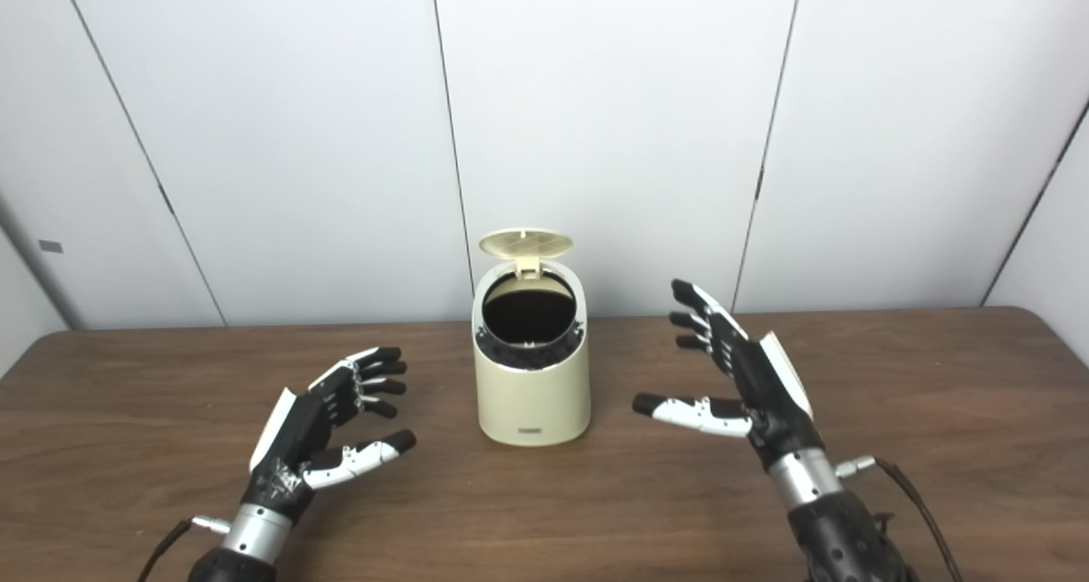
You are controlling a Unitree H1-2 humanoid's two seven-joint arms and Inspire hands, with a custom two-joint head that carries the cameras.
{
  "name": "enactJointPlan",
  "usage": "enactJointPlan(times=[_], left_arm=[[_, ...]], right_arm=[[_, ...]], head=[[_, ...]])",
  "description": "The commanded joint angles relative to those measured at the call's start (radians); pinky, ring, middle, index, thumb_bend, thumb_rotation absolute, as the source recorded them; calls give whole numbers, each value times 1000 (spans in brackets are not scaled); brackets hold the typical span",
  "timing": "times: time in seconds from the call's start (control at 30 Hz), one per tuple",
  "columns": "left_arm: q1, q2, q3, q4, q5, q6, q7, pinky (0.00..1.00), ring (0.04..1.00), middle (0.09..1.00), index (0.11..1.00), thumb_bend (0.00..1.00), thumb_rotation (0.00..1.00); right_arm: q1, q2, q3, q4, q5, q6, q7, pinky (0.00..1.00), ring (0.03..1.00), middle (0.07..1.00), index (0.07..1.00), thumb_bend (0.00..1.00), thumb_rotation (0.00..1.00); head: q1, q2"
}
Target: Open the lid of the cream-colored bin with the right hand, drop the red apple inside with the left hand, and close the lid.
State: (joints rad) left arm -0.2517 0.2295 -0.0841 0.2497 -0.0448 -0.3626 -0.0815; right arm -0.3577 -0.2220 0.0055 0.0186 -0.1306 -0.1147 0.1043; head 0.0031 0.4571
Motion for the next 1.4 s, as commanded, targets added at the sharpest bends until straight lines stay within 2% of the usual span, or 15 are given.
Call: enactJointPlan(times=[0.0, 0.13, 0.23, 0.33, 0.5, 0.57, 0.67, 0.87, 1.0, 1.3, 1.37], left_arm=[[-19, 8, 22, 2, -12, -24, -14, 624, 732, 794, 841, 753, 204], [0, -1, 35, 35, -21, -10, -39, 656, 750, 802, 846, 742, 181], [4, -13, 38, 76, -5, -28, -42, 662, 742, 790, 843, 733, 162], [4, -32, 41, 116, 4, -38, -39, 664, 749, 792, 838, 745, 156], [0, -47, 41, 154, 21, -49, -46, 689, 764, 799, 840, 740, 131], [-1, -47, 36, 163, 31, -57, -51, 685, 762, 798, 845, 733, 125], [-1, -50, 33, 165, 41, -58, -54, 680, 761, 801, 853, 735, 132], [-5, -59, 33, 166, 42, -67, -55, 682, 764, 801, 858, 732, 134], [-5, -60, 33, 160, 46, -65, -55, 686, 758, 798, 857, 718, 115], [-6, -59, 40, 144, 47, -60, -51, 662, 752, 790, 856, 725, 122], [-8, -59, 40, 145, 46, -63, -52, 664, 749, 786, 855, 724, 126]], right_arm=[[-58, -23, 7, -47, -17, 16, 12, 767, 850, 909, 892, 818, 316], [-130, -46, 36, -71, -78, 43, 32, 728, 835, 912, 877, 804, 353], [-192, -61, 67, -99, -129, 87, 56, 710, 829, 902, 874, 785, 412], [-253, -72, 101, -127, -173, 139, 91, 701, 840, 900, 875, 764, 462], [-329, -81, 150, -174, -247, 274, 145, 723, 873, 907, 870, 734, 591], [-352, -89, 165, -178, -271, 301, 160, 733, 889, 917, 873, 683, 640], [-385, -104, 190, -177, -327, 333, 184, 748, 899, 919, 878, 645, 658], [-425, -119, 231, -141, -423, 350, 207, 764, 911, 907, 872, 660, 691], [-448, -127, 264, -108, -469, 320, 216, 835, 922, 899, 863, 658, 698], [-456, -128, 289, -79, -491, 305, 225, 880, 950, 908, 828, 674, 655], [-454, -126, 289, -77, -490, 301, 227, 899, 953, 862, 809, 690, 639]], head=[[-1, -3], [-5, -11], [-6, -16], [-6, -20], [-7, -21], [-8, -20], [-9, -20], [-5, -20], [-5, -19], [-4, -12], [-4, -12]])
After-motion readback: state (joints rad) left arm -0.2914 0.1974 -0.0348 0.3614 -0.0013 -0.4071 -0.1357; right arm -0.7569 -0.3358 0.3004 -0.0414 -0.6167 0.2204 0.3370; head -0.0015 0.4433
